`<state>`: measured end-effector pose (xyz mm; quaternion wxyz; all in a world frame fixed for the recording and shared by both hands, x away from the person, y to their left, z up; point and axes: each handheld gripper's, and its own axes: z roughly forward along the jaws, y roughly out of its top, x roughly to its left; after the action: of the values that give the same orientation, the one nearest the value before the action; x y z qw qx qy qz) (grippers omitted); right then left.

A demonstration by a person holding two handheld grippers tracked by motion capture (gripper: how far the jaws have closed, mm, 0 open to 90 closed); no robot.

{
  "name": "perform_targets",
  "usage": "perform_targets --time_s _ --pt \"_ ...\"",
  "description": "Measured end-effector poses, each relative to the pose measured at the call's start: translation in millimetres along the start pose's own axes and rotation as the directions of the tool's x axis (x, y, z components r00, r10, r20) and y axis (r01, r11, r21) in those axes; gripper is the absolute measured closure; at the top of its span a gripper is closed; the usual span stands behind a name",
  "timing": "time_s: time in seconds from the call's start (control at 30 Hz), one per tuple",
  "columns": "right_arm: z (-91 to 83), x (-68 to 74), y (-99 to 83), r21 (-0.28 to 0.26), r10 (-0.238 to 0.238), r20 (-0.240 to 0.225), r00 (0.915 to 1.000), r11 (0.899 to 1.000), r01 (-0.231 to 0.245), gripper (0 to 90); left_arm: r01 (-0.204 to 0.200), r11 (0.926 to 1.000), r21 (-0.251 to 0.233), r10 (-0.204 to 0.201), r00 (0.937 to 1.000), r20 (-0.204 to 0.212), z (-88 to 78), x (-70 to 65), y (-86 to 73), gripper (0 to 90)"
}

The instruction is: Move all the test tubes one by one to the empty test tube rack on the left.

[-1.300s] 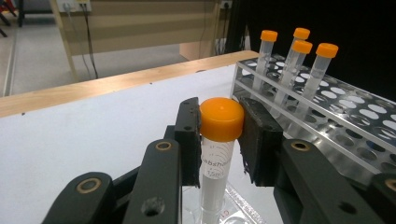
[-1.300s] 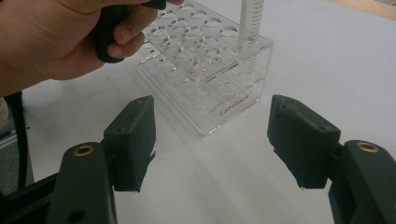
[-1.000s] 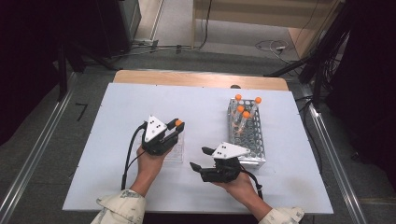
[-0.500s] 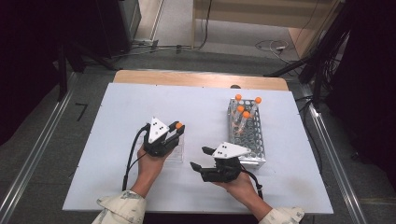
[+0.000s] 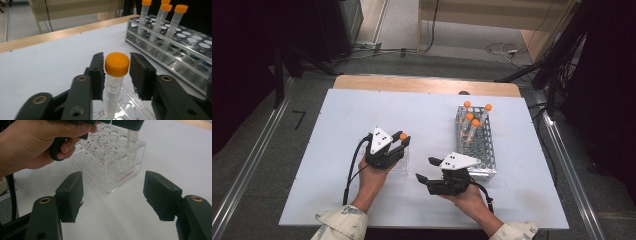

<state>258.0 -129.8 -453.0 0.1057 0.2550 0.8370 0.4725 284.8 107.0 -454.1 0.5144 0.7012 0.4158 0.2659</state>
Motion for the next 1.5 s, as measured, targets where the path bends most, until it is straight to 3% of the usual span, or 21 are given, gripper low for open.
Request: perform_targets --time_s 0.27,0.33,0.5,0.63,0.87,1.13,1.5 --pt "-2.1 -1.4 0.9 -0.011 0.007 0.004 1.0000 1.000 -0.007 30.9 0.032 0.9987 -0.039 -0.031 0.9992 0.026 -8.8 -0.5 4.2 47.9" --pt "-3.3 -1.9 1.6 -0.016 0.013 0.009 0.9999 1.000 -0.013 30.9 0.035 0.9980 -0.052 -0.033 0.9986 0.042 -12.7 -0.2 5.2 40.9" --pt "-5.7 -4.2 3.9 -0.031 0.015 0.018 0.9997 0.999 -0.015 30.9 0.064 0.9933 -0.096 -0.060 0.9968 0.052 -25.9 3.1 8.8 32.3" --pt "-8.4 -6.8 5.8 -0.040 0.022 0.029 0.9994 0.999 -0.021 30.9 0.087 0.9898 -0.114 -0.081 0.9952 0.055 -36.5 6.3 8.6 31.2" --pt "-17.7 -17.1 11.0 -0.072 0.037 0.067 0.9970 0.997 -0.032 30.9 0.106 0.9858 -0.131 -0.103 0.9944 0.024 -54.5 14.3 3.3 31.3" --pt "-27.2 -33.8 13.9 -0.100 0.072 0.121 0.9900 0.993 -0.060 30.9 0.128 0.9818 -0.140 -0.132 0.9910 -0.021 -70.9 26.7 -4.2 31.2" --pt "-39.0 -54.2 17.3 -0.138 0.116 0.189 0.9751 0.986 -0.091 31.3 0.128 0.9806 -0.148 -0.138 0.9891 -0.053 -86.1 33.5 -11.7 30.0"
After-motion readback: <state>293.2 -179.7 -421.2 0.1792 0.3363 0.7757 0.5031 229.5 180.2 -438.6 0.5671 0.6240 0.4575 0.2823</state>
